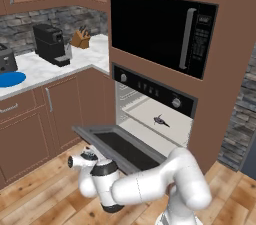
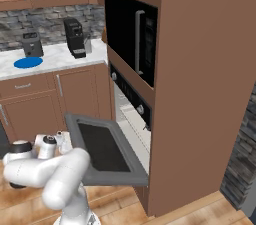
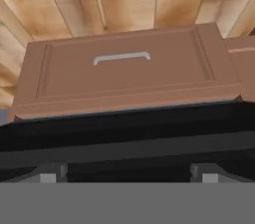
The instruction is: Place the fish on the rack of the oven, and slide the rack back inside. Close the oven door.
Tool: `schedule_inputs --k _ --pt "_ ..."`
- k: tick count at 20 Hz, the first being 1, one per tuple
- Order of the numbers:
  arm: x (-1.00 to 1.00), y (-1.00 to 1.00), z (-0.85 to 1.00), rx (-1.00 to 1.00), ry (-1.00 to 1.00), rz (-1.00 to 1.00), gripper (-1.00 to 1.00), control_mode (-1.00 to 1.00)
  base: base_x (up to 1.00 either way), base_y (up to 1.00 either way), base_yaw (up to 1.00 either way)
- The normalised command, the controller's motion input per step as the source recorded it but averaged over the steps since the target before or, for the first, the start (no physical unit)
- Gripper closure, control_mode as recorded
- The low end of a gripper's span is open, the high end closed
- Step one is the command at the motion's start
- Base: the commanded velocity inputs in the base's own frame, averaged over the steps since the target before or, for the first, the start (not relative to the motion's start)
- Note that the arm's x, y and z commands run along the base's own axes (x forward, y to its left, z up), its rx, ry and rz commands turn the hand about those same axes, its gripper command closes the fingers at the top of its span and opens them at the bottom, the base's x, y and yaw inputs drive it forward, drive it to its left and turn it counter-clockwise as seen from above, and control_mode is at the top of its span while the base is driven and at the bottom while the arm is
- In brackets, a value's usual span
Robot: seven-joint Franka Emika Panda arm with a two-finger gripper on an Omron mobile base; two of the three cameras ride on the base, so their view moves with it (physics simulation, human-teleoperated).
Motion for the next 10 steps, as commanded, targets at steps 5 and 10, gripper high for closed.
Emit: schedule_inputs --k 5,10 --pt "0.00 -1.00 0.08 -0.16 -0.35 -0.26 -1.00 -1.00 0.00 0.00 0.00" --pt "0.06 -1.00 0.13 -0.12 -0.23 -0.24 -1.00 -1.00 0.00 0.00 0.00"
